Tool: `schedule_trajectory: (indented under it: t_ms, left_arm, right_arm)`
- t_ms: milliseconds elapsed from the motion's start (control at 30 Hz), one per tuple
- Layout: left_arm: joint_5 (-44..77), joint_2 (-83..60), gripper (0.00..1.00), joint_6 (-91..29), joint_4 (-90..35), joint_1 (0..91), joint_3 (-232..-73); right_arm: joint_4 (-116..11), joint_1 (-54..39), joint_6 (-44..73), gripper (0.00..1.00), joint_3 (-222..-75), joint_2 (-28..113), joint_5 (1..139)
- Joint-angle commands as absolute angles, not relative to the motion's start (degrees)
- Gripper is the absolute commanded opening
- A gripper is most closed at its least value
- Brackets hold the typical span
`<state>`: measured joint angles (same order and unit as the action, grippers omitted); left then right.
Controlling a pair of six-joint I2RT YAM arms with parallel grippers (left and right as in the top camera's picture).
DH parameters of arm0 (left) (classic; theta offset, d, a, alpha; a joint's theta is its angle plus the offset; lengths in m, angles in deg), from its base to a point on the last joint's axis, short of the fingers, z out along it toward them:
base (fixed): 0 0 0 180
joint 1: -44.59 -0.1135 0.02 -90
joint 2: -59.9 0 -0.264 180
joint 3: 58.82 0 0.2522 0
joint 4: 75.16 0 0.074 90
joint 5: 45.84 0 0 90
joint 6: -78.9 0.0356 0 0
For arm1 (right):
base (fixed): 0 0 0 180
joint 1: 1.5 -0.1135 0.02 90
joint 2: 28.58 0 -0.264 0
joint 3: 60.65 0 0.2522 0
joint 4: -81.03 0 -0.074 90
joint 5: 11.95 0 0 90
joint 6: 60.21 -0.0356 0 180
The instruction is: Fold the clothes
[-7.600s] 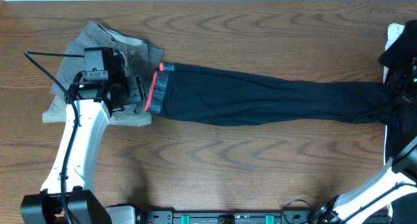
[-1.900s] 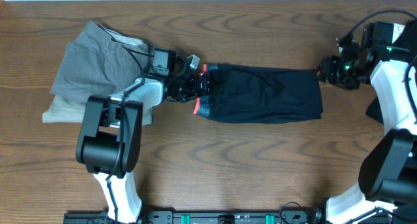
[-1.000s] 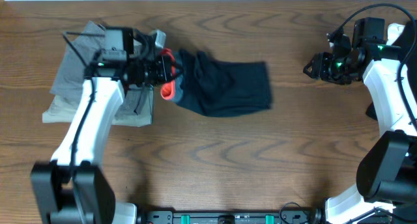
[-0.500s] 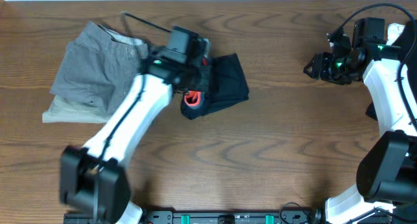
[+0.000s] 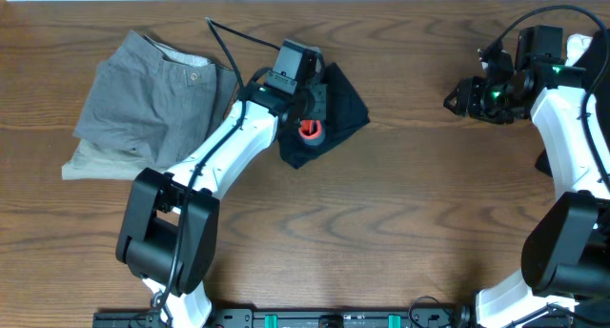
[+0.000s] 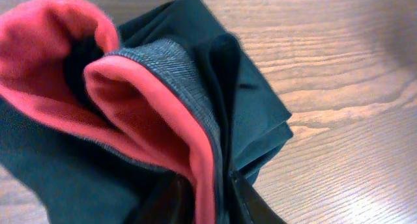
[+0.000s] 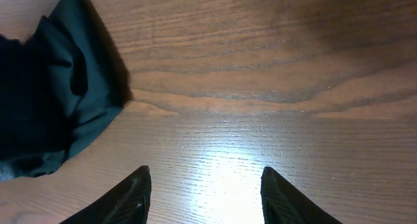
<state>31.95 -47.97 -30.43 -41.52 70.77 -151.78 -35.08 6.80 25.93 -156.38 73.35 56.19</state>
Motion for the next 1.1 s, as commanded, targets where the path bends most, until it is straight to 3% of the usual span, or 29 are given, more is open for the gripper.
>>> schedule_trajectory:
  t_ms: [0, 133, 367, 467, 567, 667, 767, 1067]
  left_arm:
    - [32.6, -48.0, 0.59, -33.1, -42.5, 72.4, -152.3]
    - [32.7, -47.9, 0.76, -32.8, -43.6, 72.5, -152.3]
    - [33.2, -44.3, 0.82, -31.3, -39.4, 68.1, -152.4]
    - [33.3, -42.3, 0.81, -31.3, -35.9, 64.9, -152.4]
    - [33.3, -41.9, 0.8, -31.3, -31.4, 61.8, -152.4]
    - [31.4, -43.1, 0.82, -31.3, -27.3, 59.9, -151.9]
    - [26.2, -44.3, 0.91, -30.9, -27.1, 59.5, -150.0]
    - [22.0, -49.7, 0.99, -31.2, -27.8, 59.4, -148.5]
  right_arm:
    - [-34.9, 6.7, 26.0, 0.52, -156.8, 73.3, 55.5]
    - [-34.7, 6.3, 26.0, 0.52, -156.8, 73.3, 54.9]
    - [-35.7, 0.8, 37.0, 0.52, -156.8, 73.3, 44.9]
    - [-37.5, -3.5, 41.3, 0.46, -156.8, 73.3, 40.9]
    - [-41.5, -9.1, 41.2, 0.33, -156.8, 73.8, 41.2]
    - [-47.3, -14.7, 38.0, 0.35, -156.8, 76.1, 44.6]
    - [-51.4, -18.0, 32.8, 0.32, -156.8, 79.7, 50.8]
    - [-55.9, -18.0, 24.4, 0.28, -156.8, 91.0, 52.4]
